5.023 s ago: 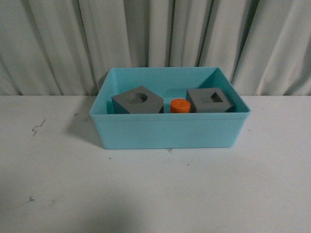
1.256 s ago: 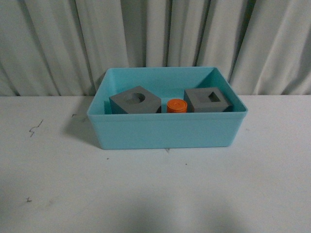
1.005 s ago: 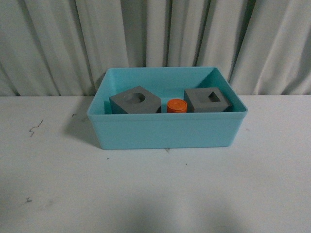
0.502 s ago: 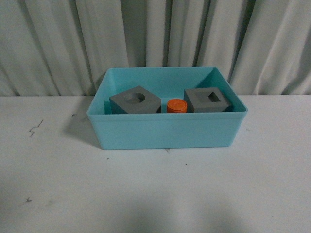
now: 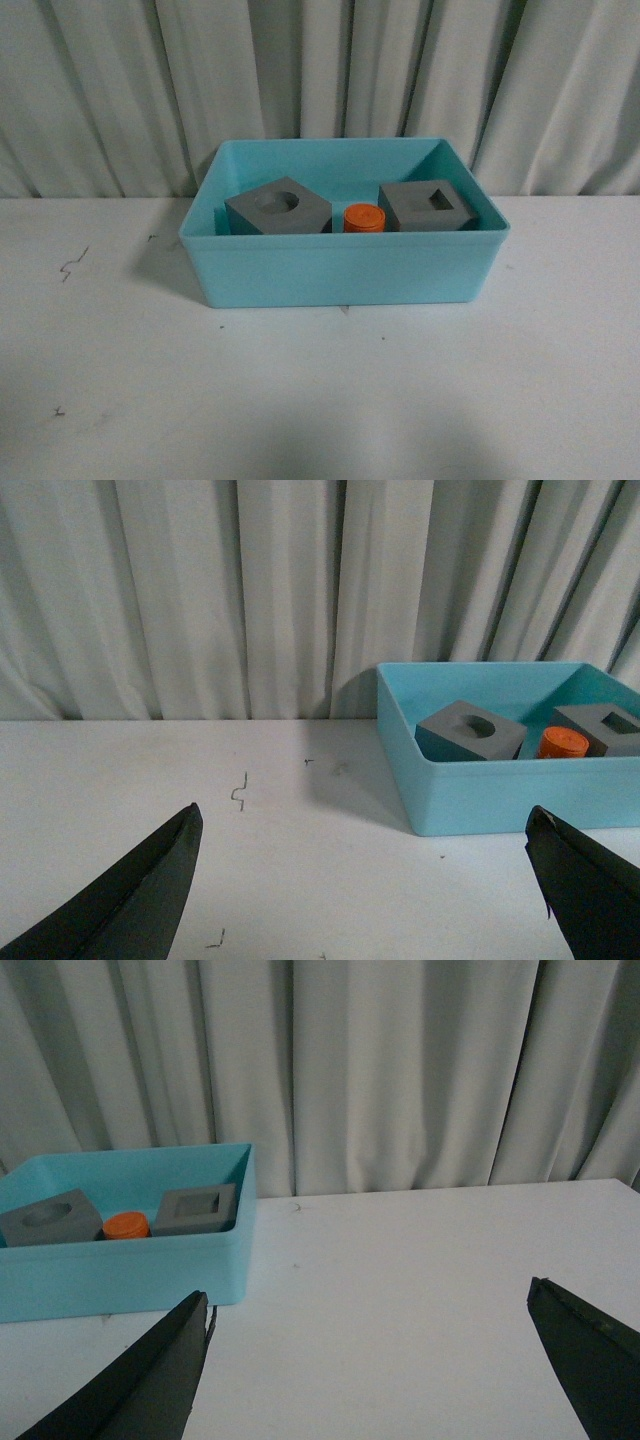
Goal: Place gray and orange parts in blue box
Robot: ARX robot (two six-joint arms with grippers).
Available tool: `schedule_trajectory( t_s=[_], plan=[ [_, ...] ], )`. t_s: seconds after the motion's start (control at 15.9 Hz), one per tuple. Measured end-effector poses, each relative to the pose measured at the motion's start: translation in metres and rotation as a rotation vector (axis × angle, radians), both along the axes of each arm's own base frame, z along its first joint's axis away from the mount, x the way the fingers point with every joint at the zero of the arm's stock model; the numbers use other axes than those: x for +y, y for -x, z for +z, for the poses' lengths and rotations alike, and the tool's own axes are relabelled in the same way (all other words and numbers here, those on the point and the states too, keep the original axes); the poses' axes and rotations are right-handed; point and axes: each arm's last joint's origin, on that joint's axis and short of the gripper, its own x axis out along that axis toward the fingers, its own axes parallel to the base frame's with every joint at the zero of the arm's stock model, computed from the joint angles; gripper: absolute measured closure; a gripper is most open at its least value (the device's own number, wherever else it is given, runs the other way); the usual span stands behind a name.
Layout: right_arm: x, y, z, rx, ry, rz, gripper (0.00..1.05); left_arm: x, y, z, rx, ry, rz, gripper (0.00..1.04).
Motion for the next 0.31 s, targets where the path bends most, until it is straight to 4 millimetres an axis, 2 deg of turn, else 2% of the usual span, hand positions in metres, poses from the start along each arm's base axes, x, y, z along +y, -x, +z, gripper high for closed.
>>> schedule_trajectory(
  t_s=[0.31],
  plan=[
    [0.0,0.0,0.0,0.0,0.0,0.0,0.06,0.0,0.0,0.0,0.0,0.0,0.0,0.07]
  ],
)
